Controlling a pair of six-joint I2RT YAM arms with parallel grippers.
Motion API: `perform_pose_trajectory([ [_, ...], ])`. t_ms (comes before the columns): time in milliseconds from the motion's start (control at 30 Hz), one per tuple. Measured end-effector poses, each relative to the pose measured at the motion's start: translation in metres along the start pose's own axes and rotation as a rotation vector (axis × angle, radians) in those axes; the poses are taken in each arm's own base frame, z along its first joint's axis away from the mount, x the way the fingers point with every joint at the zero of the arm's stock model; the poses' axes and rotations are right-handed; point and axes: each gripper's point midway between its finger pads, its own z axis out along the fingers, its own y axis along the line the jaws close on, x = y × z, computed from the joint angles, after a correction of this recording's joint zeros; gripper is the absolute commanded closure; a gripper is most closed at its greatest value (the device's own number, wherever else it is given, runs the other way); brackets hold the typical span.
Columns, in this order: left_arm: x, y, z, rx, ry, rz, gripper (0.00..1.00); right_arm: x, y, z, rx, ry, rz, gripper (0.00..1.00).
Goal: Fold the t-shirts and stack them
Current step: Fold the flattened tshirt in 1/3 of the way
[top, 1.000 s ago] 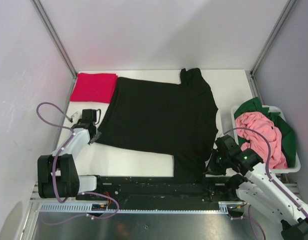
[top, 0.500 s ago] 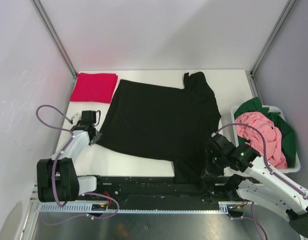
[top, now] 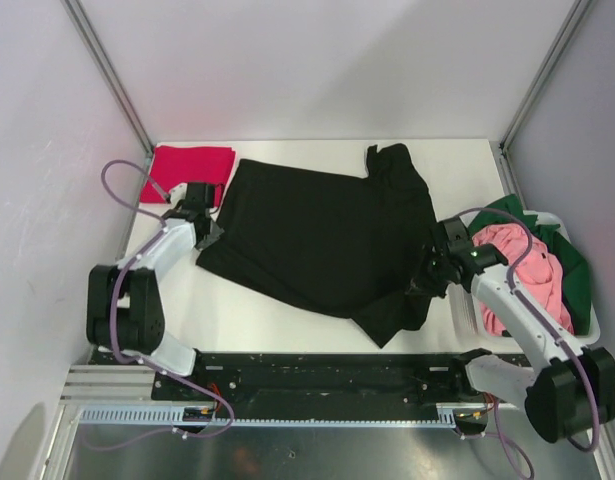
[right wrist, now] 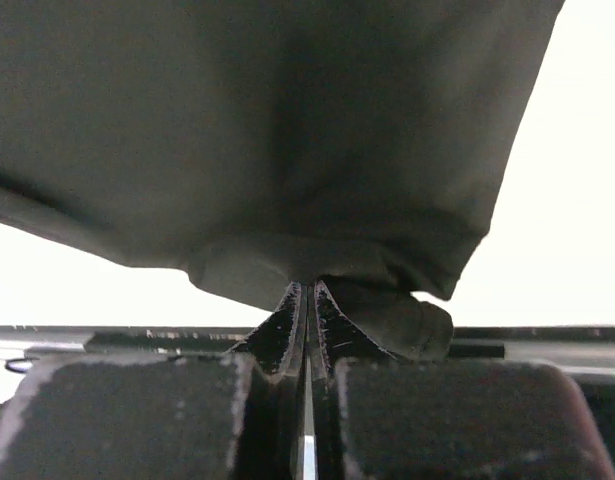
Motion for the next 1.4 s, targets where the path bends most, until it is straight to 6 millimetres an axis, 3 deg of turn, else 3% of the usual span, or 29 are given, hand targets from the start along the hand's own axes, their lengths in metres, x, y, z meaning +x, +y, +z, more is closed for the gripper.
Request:
perform_pose_trajectory([
  [200,0.000,-0.019,0.027,-0.020,0.044,0.025,1.00,-0.036,0.004,0.025,0.001,-0.067,0.044,1.00],
  [467,-0.017,-0.034,0.027,0.004,0.014,0.010,1.00,-0.066,-0.001,0.034,0.008,-0.145,0.089,1.00],
  [800,-0.019,-0.032,0.028,-0.008,0.002,0.009,1.00,-0.082,-0.019,0.032,0.041,-0.183,0.134,1.00],
  [1400,-0.028,-0.036,0.032,-0.014,-0.011,0.001,1.00,-0.088,-0.029,0.031,0.061,-0.200,0.135,1.00],
])
